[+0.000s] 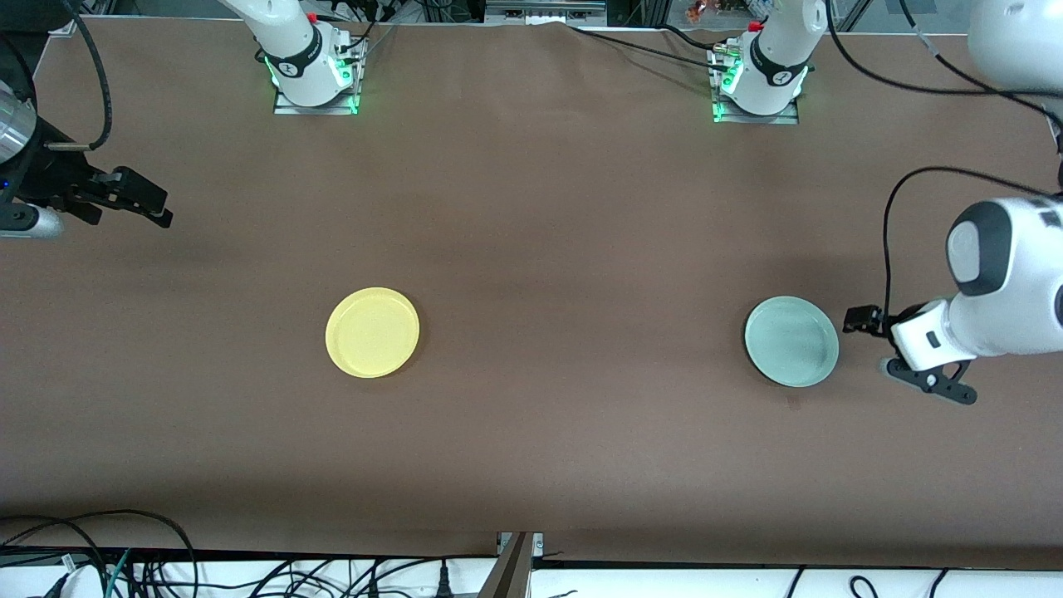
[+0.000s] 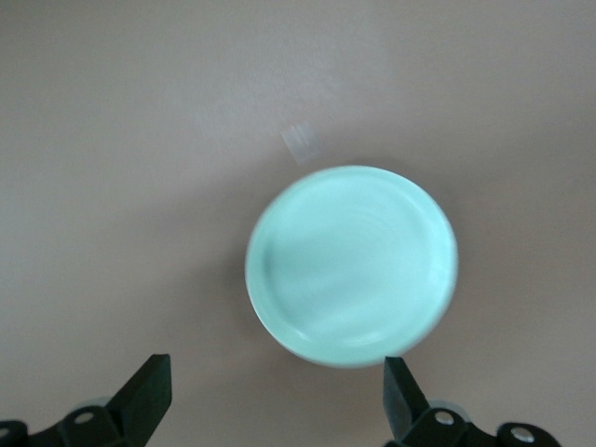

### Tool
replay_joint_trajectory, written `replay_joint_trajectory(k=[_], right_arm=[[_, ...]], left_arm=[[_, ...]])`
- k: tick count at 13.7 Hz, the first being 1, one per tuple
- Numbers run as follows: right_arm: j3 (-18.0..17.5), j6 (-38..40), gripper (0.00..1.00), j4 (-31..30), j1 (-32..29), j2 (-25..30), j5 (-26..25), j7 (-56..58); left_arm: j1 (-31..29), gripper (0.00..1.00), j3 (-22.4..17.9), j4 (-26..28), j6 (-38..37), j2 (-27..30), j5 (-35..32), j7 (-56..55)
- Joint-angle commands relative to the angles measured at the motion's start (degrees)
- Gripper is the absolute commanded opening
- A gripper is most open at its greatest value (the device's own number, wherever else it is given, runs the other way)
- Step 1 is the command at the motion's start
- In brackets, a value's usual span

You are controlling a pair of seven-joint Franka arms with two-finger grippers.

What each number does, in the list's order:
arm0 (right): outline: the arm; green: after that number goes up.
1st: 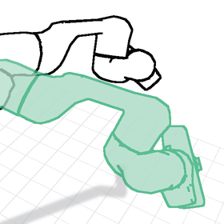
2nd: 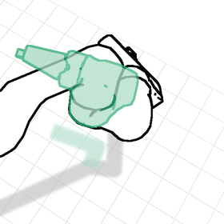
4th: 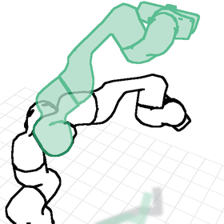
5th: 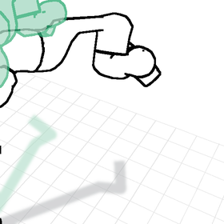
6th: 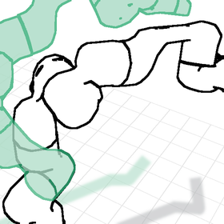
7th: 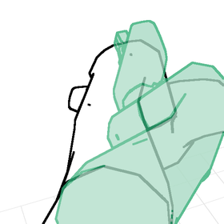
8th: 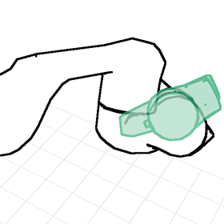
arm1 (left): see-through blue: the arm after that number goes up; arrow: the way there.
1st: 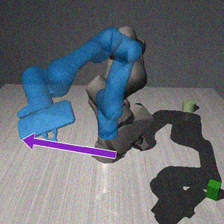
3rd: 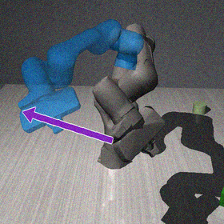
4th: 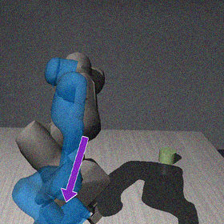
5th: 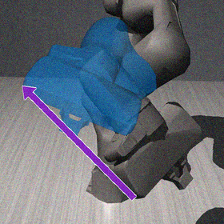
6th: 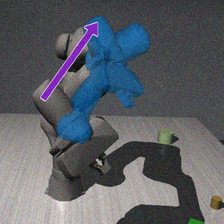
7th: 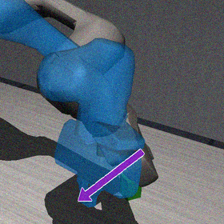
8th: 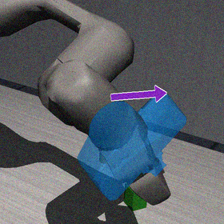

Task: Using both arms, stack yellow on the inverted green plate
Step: 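Move the left gripper down to the rim of the green plate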

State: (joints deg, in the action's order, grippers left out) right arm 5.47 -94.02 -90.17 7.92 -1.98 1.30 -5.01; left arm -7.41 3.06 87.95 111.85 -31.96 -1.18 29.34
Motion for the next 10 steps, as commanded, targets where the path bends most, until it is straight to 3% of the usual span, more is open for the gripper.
replay_joint_trajectory(k=[1, 3, 6, 10], right_arm=[[-0.55, 1.38, 1.00, 1.49, -0.53, -0.30, -1.21, 1.41], [-0.90, 1.82, 1.00, 1.49, -0.10, -0.48, -1.22, 0.54], [-0.99, 2.26, 1.00, 1.49, -0.09, -0.31, -1.22, 0.53], [0.15, 2.08, 1.00, 1.57, -0.27, -0.04, -0.69, 1.06]], left_arm=[[-0.93, 1.00, 0.36, -2.00, 3.54, -5.20, -0.13, 10.00], [-1.20, 1.00, 0.36, -0.43, 5.90, -7.58, -0.13, 10.91], [-1.46, 1.00, 0.36, 6.26, 16.98, -7.76, -0.13, 11.88], [-1.38, 1.00, 0.36, 6.18, 18.22, -9.34, -0.13, 11.96]])
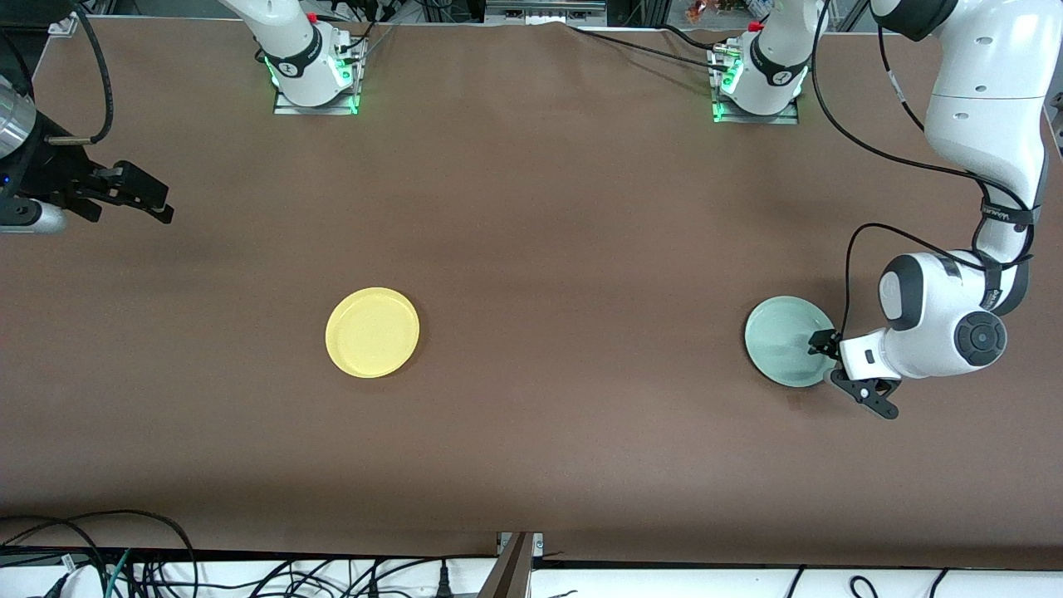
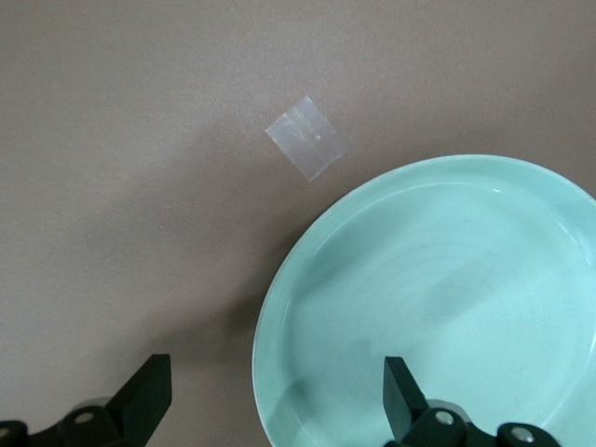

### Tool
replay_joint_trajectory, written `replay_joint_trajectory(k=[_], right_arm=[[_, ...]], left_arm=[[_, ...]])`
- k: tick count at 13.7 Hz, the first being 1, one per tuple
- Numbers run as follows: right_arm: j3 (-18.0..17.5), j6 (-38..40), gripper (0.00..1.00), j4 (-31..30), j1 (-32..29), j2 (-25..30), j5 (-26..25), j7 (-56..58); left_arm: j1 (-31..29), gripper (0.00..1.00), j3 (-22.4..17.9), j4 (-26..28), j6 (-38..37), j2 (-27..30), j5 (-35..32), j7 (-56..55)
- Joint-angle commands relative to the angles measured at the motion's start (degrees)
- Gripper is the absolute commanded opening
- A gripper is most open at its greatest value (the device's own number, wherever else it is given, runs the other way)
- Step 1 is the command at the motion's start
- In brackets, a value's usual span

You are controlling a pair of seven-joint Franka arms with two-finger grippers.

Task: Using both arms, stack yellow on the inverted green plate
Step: 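Grasp the green plate rim with the left gripper and lift it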

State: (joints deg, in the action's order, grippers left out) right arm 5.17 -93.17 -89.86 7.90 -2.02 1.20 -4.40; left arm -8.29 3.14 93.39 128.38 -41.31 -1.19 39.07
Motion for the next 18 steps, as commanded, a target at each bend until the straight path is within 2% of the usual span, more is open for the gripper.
replay_joint_trajectory(k=[1, 2, 3, 5, 6, 10, 13, 14, 16, 18], right_arm=[[0.45, 1.15, 1.00, 1.27, -0.26, -0.18, -0.41, 0.44], [0.28, 1.06, 1.00, 1.27, -0.26, -0.18, -0.49, 0.44], [0.10, 1.06, 1.00, 1.27, -0.17, -0.18, -0.58, 0.35], [0.01, 0.80, 1.00, 1.35, -0.17, -0.27, -0.50, 0.35], [0.01, 0.80, 1.00, 1.44, -0.17, -0.53, -0.32, 0.35], [0.28, 0.80, 1.00, 1.44, -0.26, -0.53, -0.06, 0.44], [0.28, 0.79, 1.00, 1.44, -0.26, -0.53, -0.05, 0.44], [0.10, 1.06, 1.00, 1.44, -0.17, -0.53, -0.05, 0.35], [-0.16, 1.15, 1.00, 1.44, -0.17, -0.44, -0.14, 0.09], [-0.42, 1.15, 1.00, 1.53, -0.08, -0.44, -0.32, -0.08]], left_arm=[[-0.49, 0.84, 0.28, 0.66, 1.70, 0.00, -0.22, 3.89], [-0.49, 0.43, 0.37, 0.74, 1.52, 0.08, -0.13, 6.26], [-0.41, 0.24, 0.46, 0.66, 1.44, 0.00, -0.13, 6.71], [-0.32, 0.04, 0.46, 0.57, 1.52, -0.35, -0.05, 6.89], [-0.32, 0.00, 0.46, 0.48, 1.44, -0.27, -0.05, 7.07], [0.55, 0.00, 0.64, 0.31, 0.21, 0.00, -0.13, 6.54], [2.66, 0.00, 0.55, -1.35, -4.35, 1.92, -0.22, 5.76], [3.80, 0.00, 0.72, -3.45, -8.63, 2.45, -0.40, 4.80], [8.45, 0.00, 0.28, -12.39, -21.96, 2.28, -3.28, -2.64], [14.32, 0.00, 0.37, -18.48, -29.91, 2.28, -10.56, -11.70]])
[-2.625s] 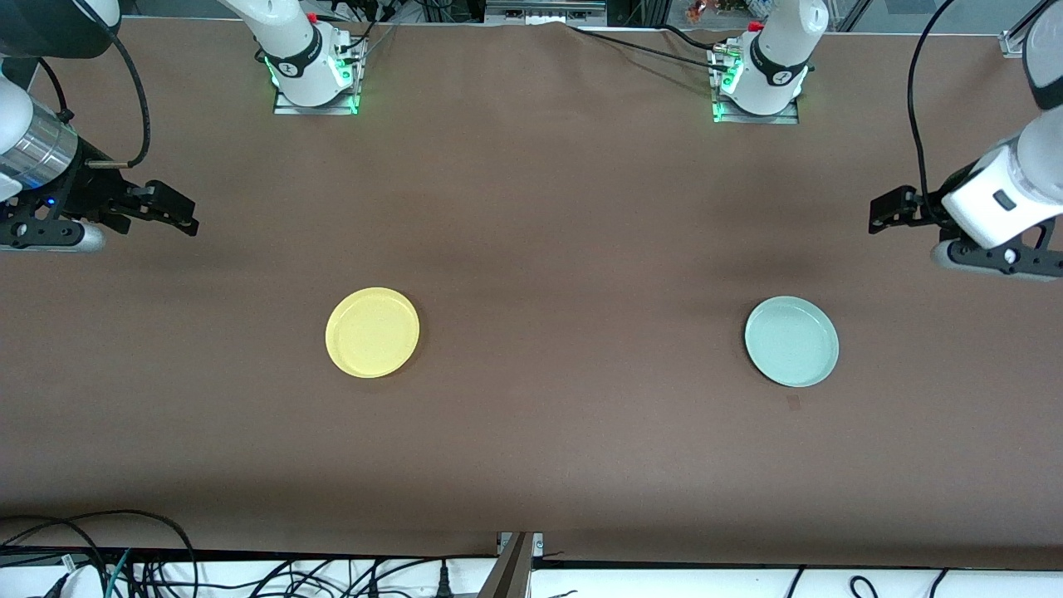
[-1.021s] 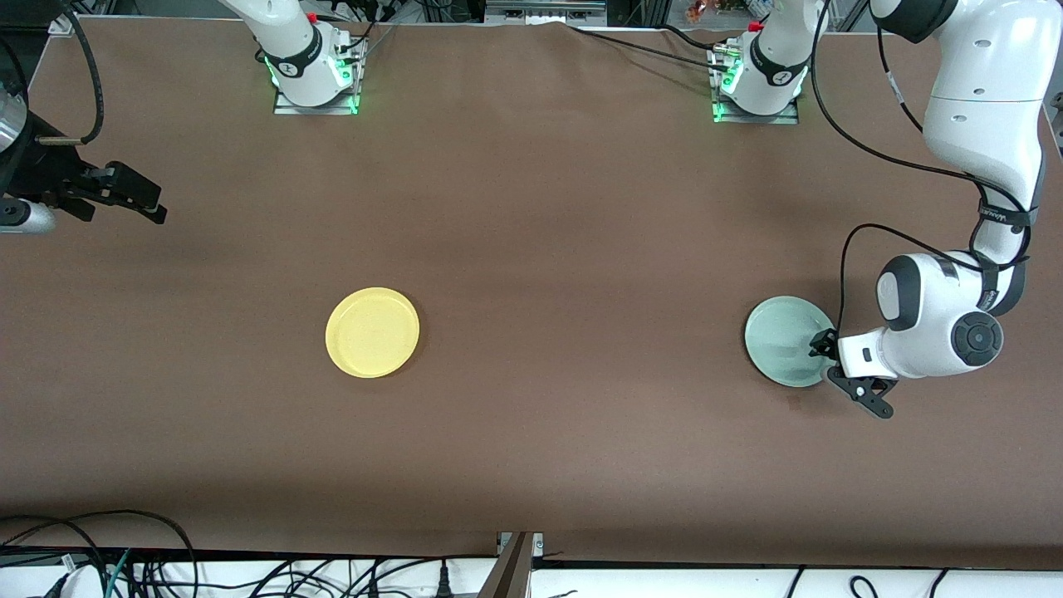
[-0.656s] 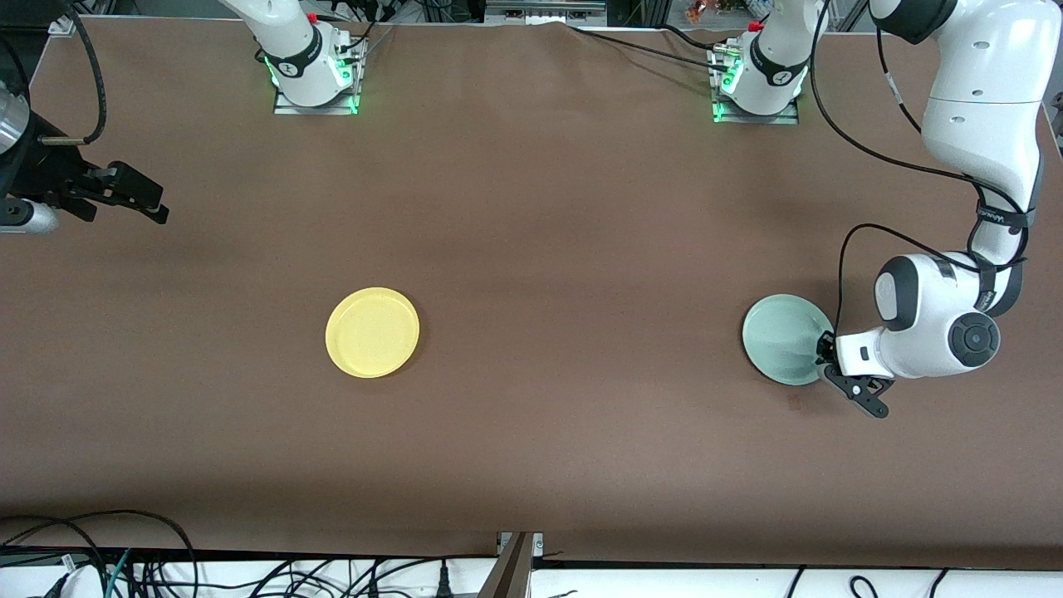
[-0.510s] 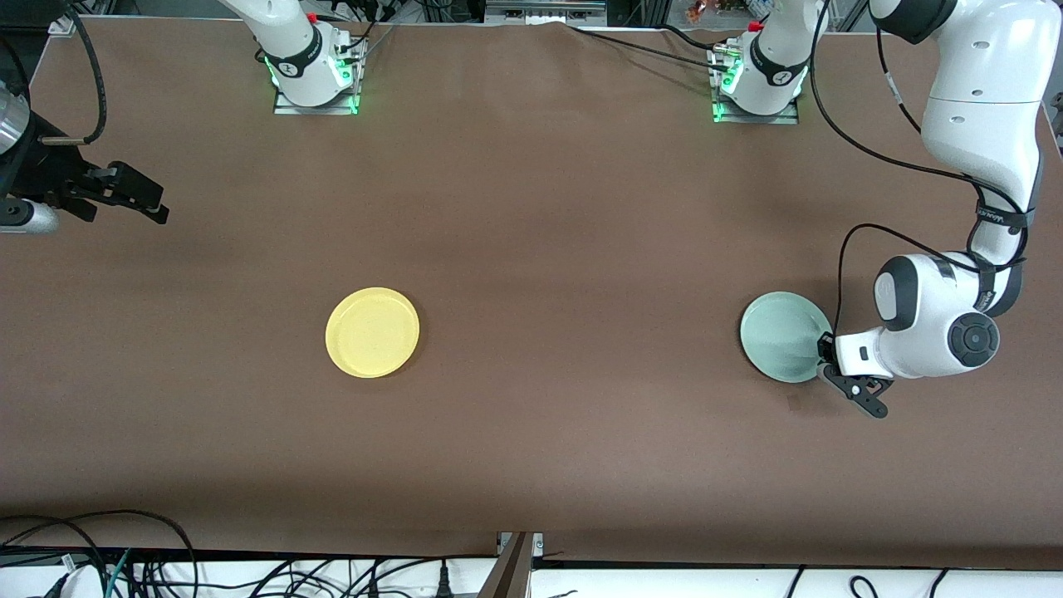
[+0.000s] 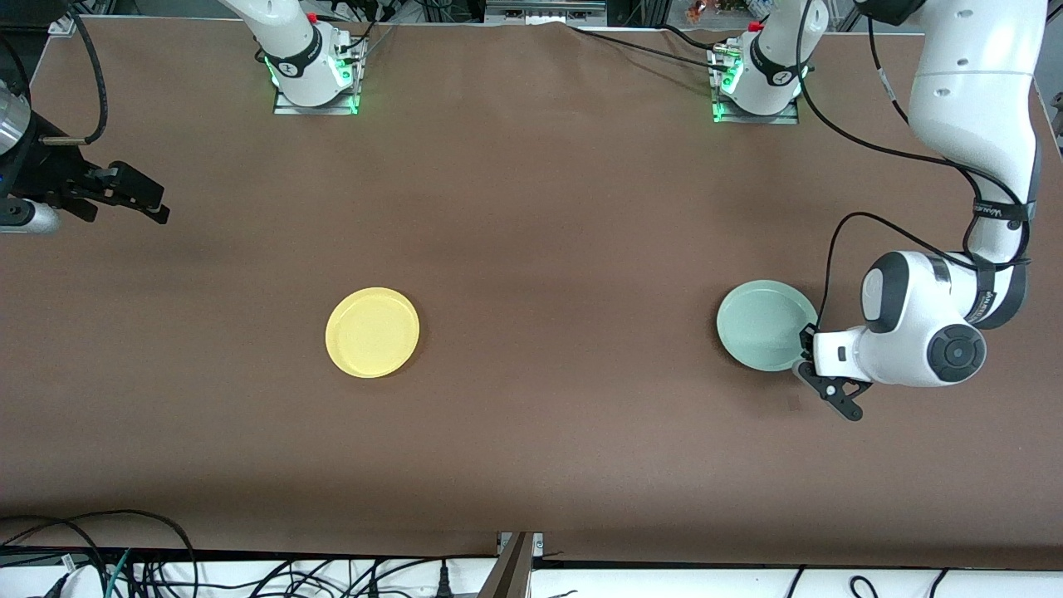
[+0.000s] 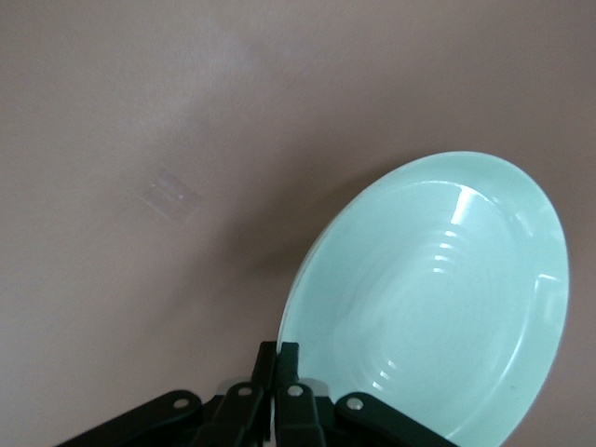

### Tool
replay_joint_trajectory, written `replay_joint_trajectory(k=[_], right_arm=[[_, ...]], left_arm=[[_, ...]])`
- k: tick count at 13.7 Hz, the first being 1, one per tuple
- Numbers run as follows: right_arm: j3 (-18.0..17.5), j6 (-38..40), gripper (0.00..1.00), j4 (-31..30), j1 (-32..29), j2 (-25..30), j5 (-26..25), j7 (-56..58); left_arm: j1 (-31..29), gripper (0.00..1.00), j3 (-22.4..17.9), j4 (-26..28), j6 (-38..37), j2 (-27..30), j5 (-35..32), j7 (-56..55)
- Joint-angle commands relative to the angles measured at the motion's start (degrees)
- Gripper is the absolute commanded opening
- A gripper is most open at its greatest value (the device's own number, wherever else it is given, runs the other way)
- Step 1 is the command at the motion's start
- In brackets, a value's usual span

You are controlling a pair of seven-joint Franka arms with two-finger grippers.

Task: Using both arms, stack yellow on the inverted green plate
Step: 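Grasp the green plate rim with the left gripper and lift it, then carry the green plate toward the yellow plate, flipping it over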

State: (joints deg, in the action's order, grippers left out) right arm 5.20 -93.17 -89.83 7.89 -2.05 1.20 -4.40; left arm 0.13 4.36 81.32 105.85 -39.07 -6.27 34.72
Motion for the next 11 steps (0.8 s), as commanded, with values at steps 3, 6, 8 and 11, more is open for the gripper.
replay_joint_trajectory(k=[3, 6, 8, 11], right_arm=[[-0.28, 0.54, 1.00, 1.50, -0.24, -1.11, 0.03, 0.44], [-0.46, 1.32, 1.00, 1.42, 0.37, -1.29, -0.06, 0.62], [-0.37, 2.64, 1.00, 1.41, 0.99, -1.03, -0.32, 0.79], [-0.37, 3.87, 1.00, 1.24, 1.16, -1.47, -1.29, 0.53]], left_arm=[[13.04, 0.00, -1.02, -8.11, -10.05, -0.04, -11.03, -15.89], [19.80, 0.00, -1.20, -9.07, -10.05, -0.30, -20.51, -17.75], [23.06, 0.00, -1.55, -9.52, -10.14, -0.48, -24.73, -18.81], [30.43, 0.00, -1.55, -9.52, -9.71, -0.75, -37.02, -24.84]])
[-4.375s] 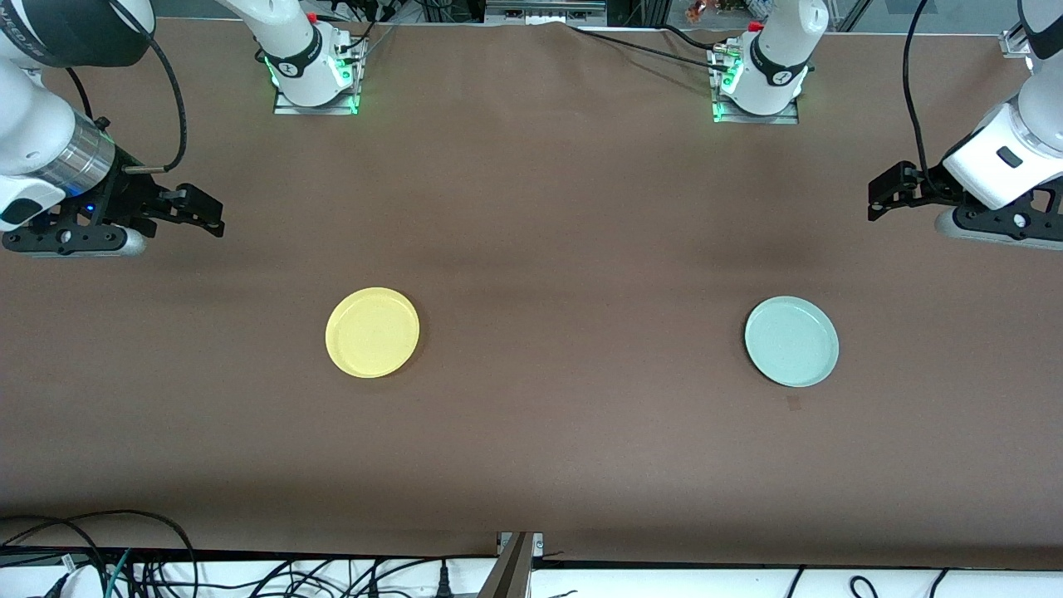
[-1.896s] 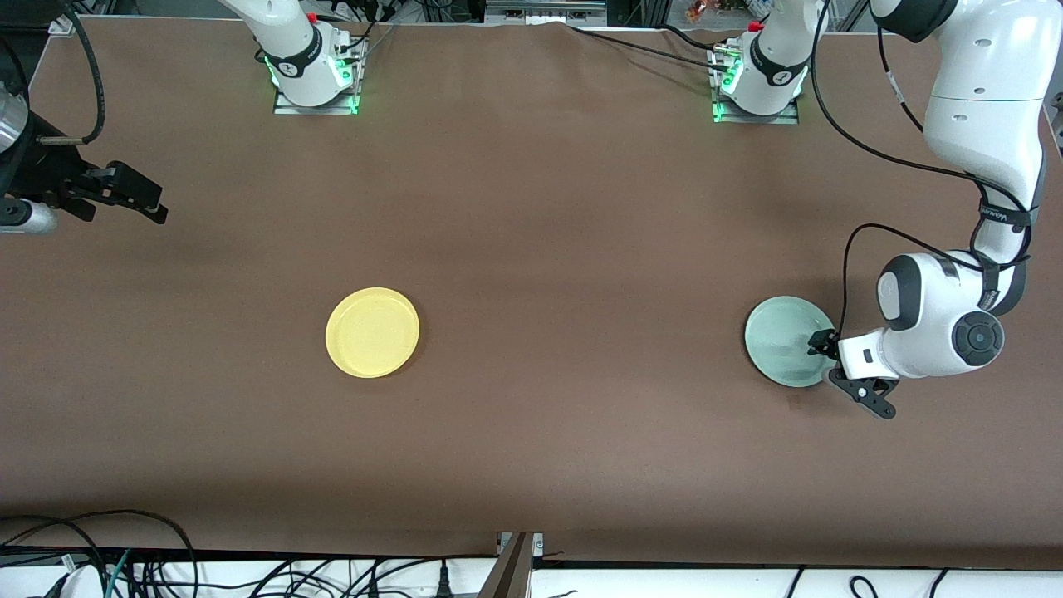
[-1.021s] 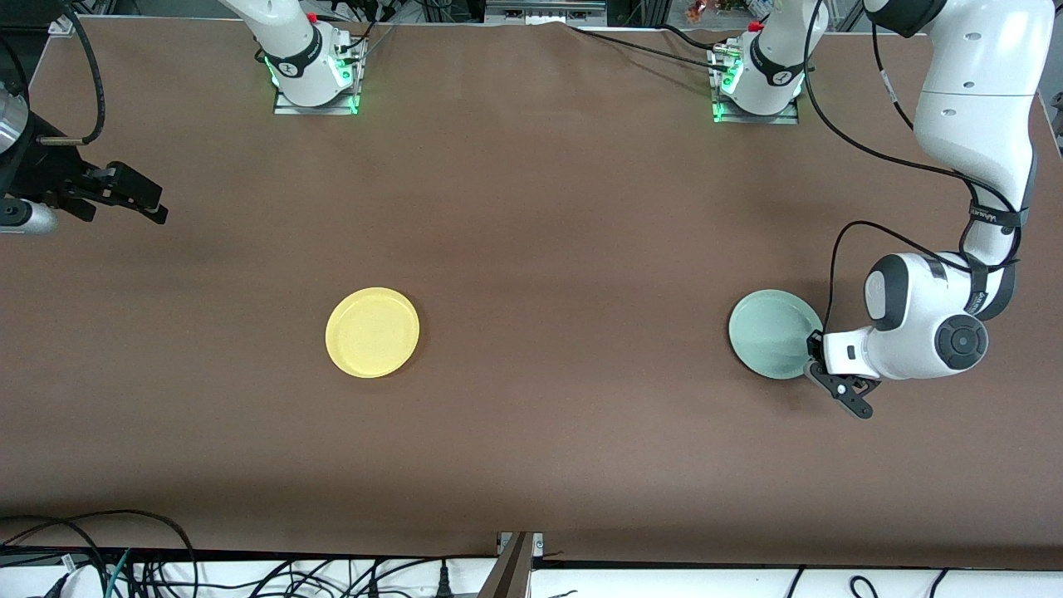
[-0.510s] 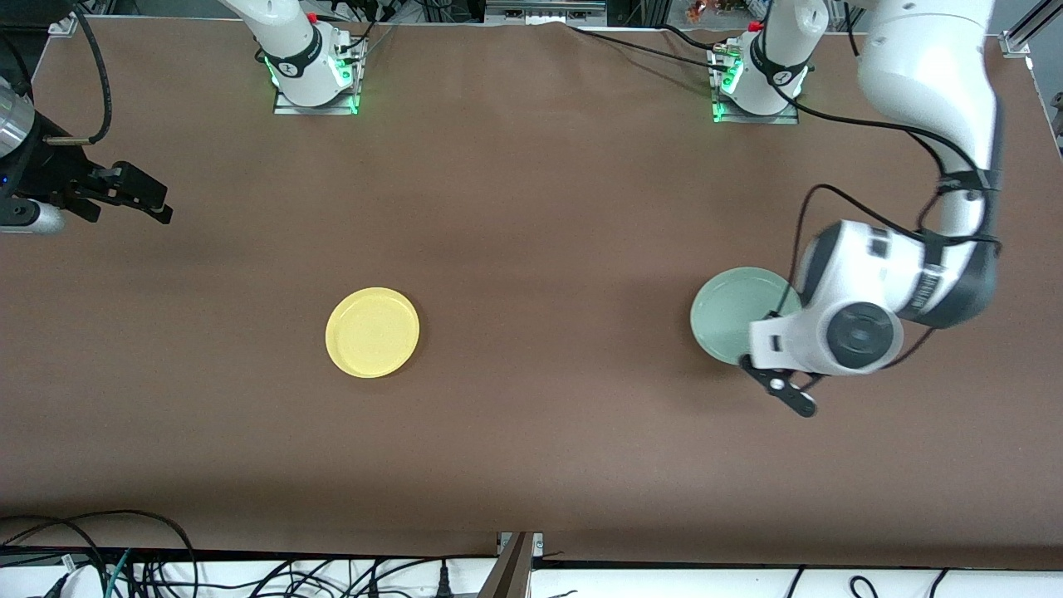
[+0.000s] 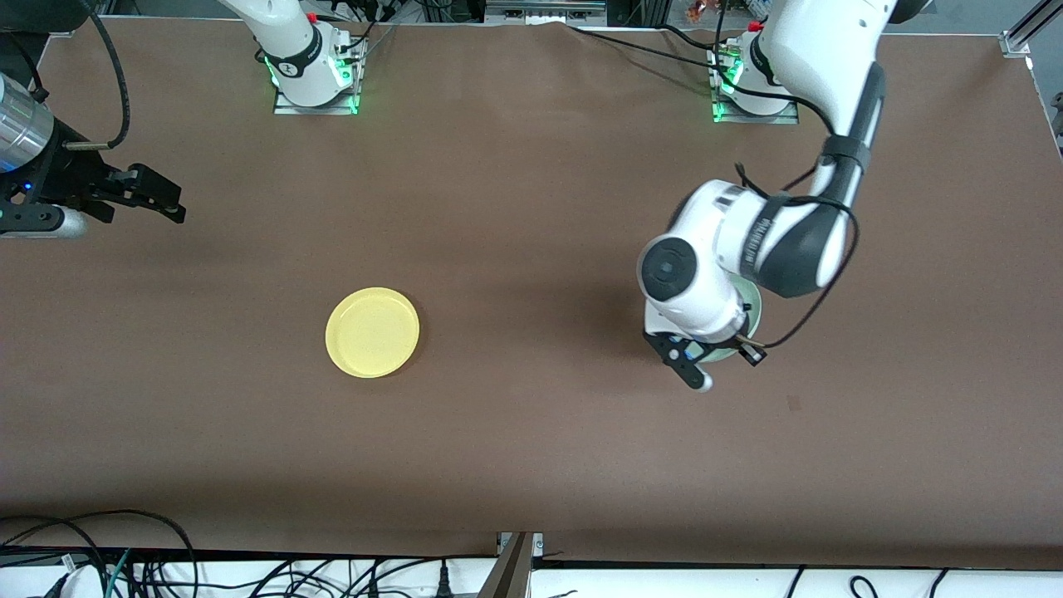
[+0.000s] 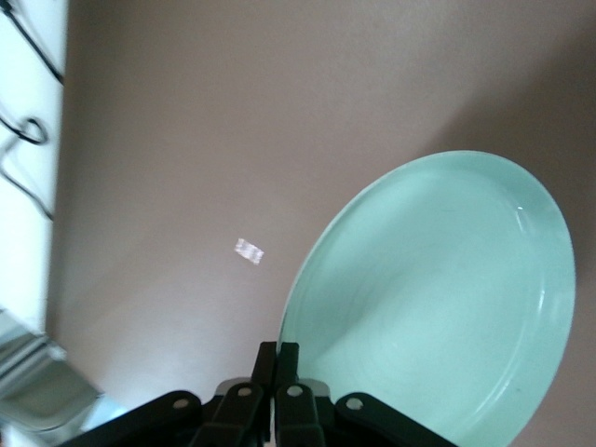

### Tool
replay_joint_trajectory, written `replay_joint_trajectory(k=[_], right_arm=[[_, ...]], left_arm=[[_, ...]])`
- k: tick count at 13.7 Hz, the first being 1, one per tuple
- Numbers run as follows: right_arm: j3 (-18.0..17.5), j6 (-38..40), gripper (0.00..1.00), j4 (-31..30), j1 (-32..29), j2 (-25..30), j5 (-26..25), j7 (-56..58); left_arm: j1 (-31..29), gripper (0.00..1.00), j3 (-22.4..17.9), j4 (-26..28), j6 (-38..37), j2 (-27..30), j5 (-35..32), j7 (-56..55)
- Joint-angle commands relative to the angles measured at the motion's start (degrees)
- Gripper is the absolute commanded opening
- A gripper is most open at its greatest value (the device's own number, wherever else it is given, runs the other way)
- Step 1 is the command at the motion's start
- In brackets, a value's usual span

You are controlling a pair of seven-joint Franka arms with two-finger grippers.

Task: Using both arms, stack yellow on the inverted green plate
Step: 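Carry the green plate toward the yellow plate, flipping it over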

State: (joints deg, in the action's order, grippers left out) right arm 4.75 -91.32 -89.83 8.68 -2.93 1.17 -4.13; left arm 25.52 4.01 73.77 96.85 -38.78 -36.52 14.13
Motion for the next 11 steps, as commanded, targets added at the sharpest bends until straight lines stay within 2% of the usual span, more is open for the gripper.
replay_joint_trajectory(k=[1, 3, 7, 11], right_arm=[[0.08, 2.03, 1.00, 1.32, 0.37, -0.58, -1.43, 0.52], [-0.01, 2.11, 1.00, 1.32, 0.37, -0.76, -1.35, 0.87], [0.08, 2.55, 1.00, 1.32, 1.08, -0.76, -1.35, 1.22], [0.26, 3.95, 1.00, 1.41, 1.08, -0.41, -1.26, 1.23]], left_arm=[[7.68, 0.00, -1.20, -2.05, -0.61, -1.90, -9.77, -8.46], [12.52, 0.00, -1.46, -2.14, -0.96, -4.10, -13.21, -16.38], [18.33, 0.00, -1.55, -1.88, -3.50, -5.25, -18.93, -32.19], [23.95, 0.00, -1.64, -1.70, -7.64, -9.11, -22.19, -40.04]])
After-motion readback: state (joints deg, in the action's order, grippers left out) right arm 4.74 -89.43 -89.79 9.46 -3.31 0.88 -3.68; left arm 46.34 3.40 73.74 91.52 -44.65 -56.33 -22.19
